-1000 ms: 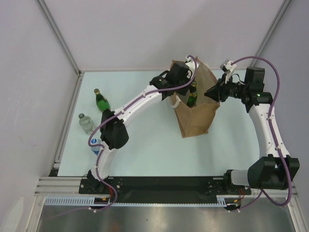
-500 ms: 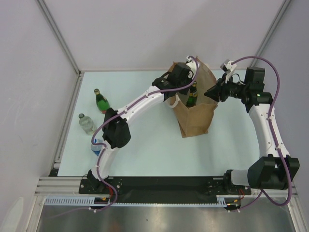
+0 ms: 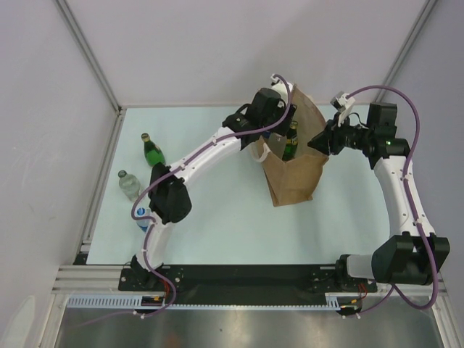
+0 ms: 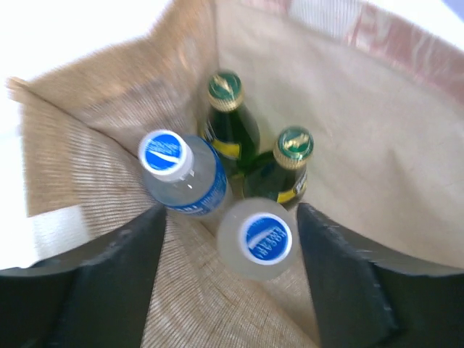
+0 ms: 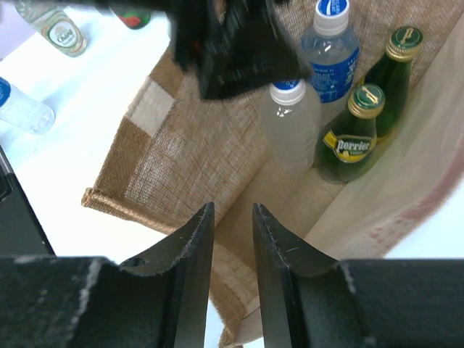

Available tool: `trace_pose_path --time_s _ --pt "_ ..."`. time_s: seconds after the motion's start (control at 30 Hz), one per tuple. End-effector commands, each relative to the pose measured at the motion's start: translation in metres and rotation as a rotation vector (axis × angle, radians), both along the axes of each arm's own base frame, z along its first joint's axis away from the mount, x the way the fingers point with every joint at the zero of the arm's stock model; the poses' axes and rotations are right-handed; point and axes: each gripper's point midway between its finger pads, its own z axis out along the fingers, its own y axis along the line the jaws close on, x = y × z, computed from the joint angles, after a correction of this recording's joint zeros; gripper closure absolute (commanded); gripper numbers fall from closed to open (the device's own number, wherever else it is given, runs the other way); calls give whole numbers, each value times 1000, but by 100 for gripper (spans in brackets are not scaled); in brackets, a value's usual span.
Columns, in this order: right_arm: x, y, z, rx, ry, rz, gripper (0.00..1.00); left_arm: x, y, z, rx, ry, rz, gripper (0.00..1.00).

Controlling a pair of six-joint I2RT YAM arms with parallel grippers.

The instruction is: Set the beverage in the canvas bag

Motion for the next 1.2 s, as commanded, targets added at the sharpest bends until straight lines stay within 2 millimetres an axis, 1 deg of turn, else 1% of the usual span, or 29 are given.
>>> trace_pose_path --time_s 0.0,0.03,0.1,0.13,0.23,0.27,0.33,0.37,0.4,0.5,0.53,0.6,0.63,0.67,0.73,0.77,0.8,0.87,0.9,0.93,0.97,1.03,1.17 --pt "-6 -4 17 -33 -56 -3 66 -7 15 97 -174 -130 48 17" --pt "-6 -5 18 -38 -62 -4 66 -10 17 108 -191 -141 42 15" --pt "-6 -6 20 -42 -64 -5 66 -13 19 117 -207 -147 41 10" --pt "-7 -6 21 -42 -65 -5 66 -17 22 127 -222 -158 37 9" --pt "-8 -7 24 -46 -74 -10 66 -22 27 141 -242 -171 38 7" --pt "-9 -7 25 -50 -80 -9 66 -26 31 153 -257 -184 39 6" --pt "-10 -7 26 -57 -88 -9 66 -28 38 160 -263 -192 48 5" --pt "-10 -8 28 -64 -99 -5 66 -33 42 172 -279 -205 48 4" --pt "-11 -7 29 -65 -103 -3 66 -34 46 175 -280 -206 50 3" --pt "-13 -6 36 -69 -131 10 64 -44 57 195 -302 -231 48 0" --pt "-15 -6 37 -70 -132 12 61 -45 61 196 -293 -236 45 0" --pt "-19 -6 38 -78 -139 23 60 -51 70 207 -297 -257 48 0" --pt "-23 -6 39 -82 -150 26 59 -51 74 205 -286 -256 54 0" --pt "-25 -6 40 -86 -154 28 59 -55 80 214 -297 -270 58 0" --pt "-30 -6 41 -101 -168 32 55 -56 88 217 -303 -273 69 0" --pt "-31 -7 42 -105 -175 30 55 -57 92 220 -306 -275 73 0" --pt "-33 -7 42 -110 -182 33 52 -62 97 226 -315 -283 75 0" --pt "-36 -7 45 -113 -199 35 50 -64 105 230 -320 -290 85 0" --pt "-37 -6 47 -112 -208 39 48 -70 110 239 -334 -302 85 0" --pt "-37 -5 49 -109 -213 46 45 -70 114 237 -330 -298 93 0" --pt "-38 -5 50 -109 -223 51 45 -73 116 240 -337 -302 91 0" --pt "-39 -2 55 -100 -240 69 40 -79 125 245 -346 -308 96 0" --pt "-40 3 63 -84 -268 95 37 -91 136 252 -364 -317 98 0"
